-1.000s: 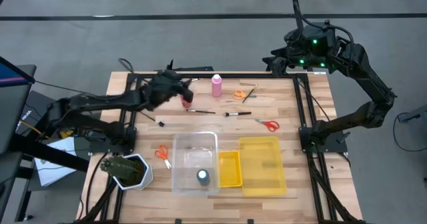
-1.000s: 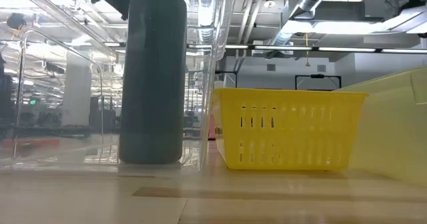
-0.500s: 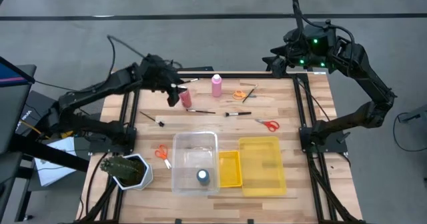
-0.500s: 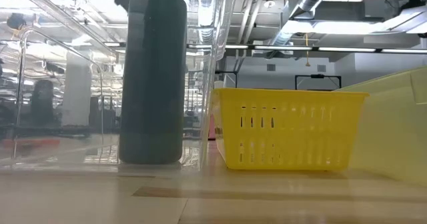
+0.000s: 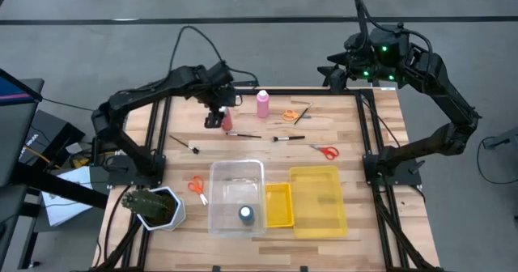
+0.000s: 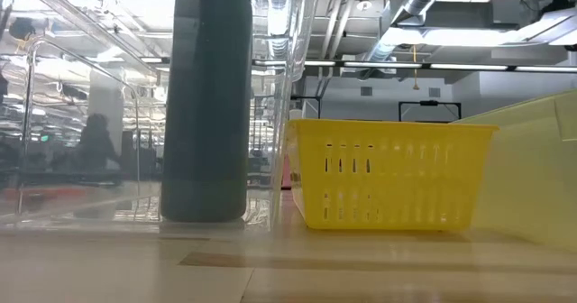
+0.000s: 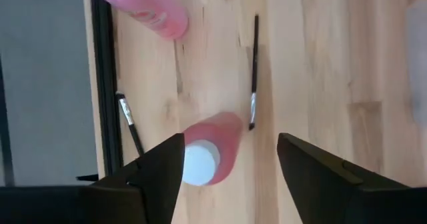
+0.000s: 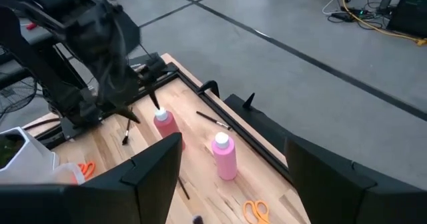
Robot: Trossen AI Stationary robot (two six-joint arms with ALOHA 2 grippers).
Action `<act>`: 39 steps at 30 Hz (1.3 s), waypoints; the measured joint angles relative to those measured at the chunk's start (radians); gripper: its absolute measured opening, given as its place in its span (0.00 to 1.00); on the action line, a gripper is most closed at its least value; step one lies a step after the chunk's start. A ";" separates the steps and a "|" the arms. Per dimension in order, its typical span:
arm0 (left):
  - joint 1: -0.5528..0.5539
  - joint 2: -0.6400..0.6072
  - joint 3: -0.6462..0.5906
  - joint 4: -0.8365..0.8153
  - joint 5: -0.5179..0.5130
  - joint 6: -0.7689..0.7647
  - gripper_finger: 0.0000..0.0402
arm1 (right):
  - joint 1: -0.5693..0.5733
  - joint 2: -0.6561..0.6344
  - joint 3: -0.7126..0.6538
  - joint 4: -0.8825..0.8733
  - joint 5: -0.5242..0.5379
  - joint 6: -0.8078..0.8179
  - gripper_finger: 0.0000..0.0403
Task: Pick & Place Paint Supplies
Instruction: Put the red paint bottle into the transparent bin
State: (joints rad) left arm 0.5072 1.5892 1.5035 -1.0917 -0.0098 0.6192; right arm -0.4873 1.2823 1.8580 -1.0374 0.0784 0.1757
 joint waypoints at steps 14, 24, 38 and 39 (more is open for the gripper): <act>0.062 0.066 0.000 0.023 -0.002 -0.006 0.59 | 0.000 0.000 0.000 -0.001 0.000 -0.022 0.65; 0.061 0.075 -0.042 0.006 -0.017 -0.026 0.59 | 0.000 0.000 0.000 -0.002 0.000 -0.045 0.65; 0.073 0.075 -0.075 0.019 -0.025 -0.034 0.47 | 0.000 0.000 0.000 -0.002 0.000 -0.045 0.65; 0.075 0.075 -0.075 0.021 -0.025 -0.040 0.46 | 0.000 0.000 0.000 -0.002 0.000 -0.045 0.65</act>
State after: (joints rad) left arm 0.5817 1.6638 1.4288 -1.0712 -0.0349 0.5795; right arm -0.4873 1.2823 1.8580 -1.0389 0.0784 0.1305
